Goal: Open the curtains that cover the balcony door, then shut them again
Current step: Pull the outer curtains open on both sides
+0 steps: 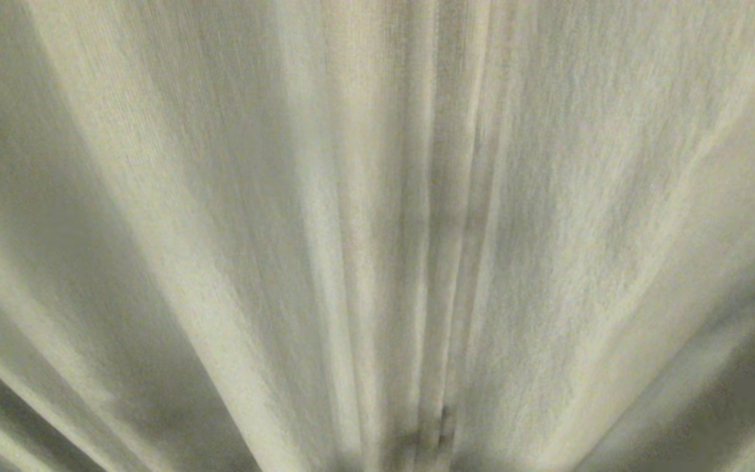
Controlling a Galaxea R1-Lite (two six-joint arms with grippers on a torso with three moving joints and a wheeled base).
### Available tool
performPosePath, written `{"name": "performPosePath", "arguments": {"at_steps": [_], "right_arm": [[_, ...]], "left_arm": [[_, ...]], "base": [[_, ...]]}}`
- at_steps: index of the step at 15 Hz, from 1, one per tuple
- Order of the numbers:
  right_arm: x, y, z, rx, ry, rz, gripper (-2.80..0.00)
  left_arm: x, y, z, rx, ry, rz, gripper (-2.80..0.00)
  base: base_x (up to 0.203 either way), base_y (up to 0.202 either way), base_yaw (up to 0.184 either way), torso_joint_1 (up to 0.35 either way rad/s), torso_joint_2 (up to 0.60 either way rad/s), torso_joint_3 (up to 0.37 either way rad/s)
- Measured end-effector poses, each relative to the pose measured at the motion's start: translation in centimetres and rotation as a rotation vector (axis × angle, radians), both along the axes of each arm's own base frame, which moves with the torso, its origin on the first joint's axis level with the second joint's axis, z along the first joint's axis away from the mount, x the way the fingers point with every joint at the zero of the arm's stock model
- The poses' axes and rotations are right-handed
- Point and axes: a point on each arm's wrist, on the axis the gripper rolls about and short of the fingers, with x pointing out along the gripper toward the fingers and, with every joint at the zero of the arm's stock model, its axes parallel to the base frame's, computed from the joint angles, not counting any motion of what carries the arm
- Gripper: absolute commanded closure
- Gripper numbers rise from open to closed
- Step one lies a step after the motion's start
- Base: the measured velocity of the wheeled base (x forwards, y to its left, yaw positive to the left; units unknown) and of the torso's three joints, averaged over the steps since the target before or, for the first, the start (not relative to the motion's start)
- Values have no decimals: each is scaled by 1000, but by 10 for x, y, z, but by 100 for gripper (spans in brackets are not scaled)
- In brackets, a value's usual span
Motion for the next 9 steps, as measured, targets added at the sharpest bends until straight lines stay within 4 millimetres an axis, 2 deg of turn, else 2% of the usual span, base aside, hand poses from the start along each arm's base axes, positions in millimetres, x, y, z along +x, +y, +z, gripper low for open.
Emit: {"name": "performPosePath", "arguments": {"at_steps": [4, 9], "right_arm": [[-5, -18, 4, -3, -6, -111, 0], [-6, -56, 5, 12, 4, -275, 0]], "left_arm": [[0, 0, 0, 0, 0, 0, 0], [0, 0, 0, 0, 0, 0, 0]], "base": [[0, 0, 0, 0, 0, 0], [0, 0, 0, 0, 0, 0]]}}
